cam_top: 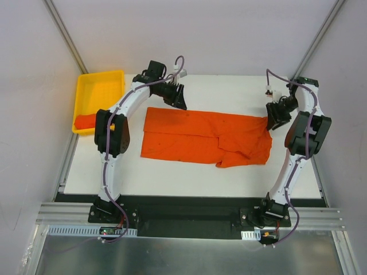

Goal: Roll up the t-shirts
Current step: Move the T-shirt to the center of the board.

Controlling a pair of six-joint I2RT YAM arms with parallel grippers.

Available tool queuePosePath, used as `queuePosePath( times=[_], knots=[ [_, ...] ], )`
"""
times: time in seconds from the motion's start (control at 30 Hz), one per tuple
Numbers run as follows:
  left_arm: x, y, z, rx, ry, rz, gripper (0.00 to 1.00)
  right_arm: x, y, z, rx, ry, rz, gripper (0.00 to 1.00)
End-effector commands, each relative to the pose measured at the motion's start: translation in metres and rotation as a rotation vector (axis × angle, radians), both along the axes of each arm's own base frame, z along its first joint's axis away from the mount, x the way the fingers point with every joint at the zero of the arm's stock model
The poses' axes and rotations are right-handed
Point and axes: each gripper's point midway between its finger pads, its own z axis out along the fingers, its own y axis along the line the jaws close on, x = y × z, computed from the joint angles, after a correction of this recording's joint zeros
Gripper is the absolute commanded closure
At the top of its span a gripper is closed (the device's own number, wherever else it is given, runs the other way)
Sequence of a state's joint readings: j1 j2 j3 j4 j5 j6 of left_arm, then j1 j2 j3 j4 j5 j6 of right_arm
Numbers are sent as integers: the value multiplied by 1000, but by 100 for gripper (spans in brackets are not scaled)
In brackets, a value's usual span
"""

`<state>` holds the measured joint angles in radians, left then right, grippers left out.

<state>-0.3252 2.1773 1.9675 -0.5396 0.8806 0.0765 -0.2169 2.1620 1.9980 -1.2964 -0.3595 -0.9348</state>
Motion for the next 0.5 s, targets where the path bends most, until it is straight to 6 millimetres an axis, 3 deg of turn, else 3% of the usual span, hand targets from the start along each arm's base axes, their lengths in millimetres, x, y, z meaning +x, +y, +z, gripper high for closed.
queuePosePath(
  times=[0.0, 0.13, 0.3, 0.47],
  knots=[
    [27, 44, -40, 240, -83, 68, 62, -25, 3, 1, 89, 171, -129, 59],
    [27, 69, -68, 349, -76, 64, 69, -19, 2, -17, 121, 200, -159, 57],
    [18, 85, -94, 415, -32, 47, 71, -11, -4, -35, 104, 220, -148, 56],
    [24, 97, -114, 492, -44, 44, 72, -8, -10, -53, 72, 244, -167, 60]
  ],
)
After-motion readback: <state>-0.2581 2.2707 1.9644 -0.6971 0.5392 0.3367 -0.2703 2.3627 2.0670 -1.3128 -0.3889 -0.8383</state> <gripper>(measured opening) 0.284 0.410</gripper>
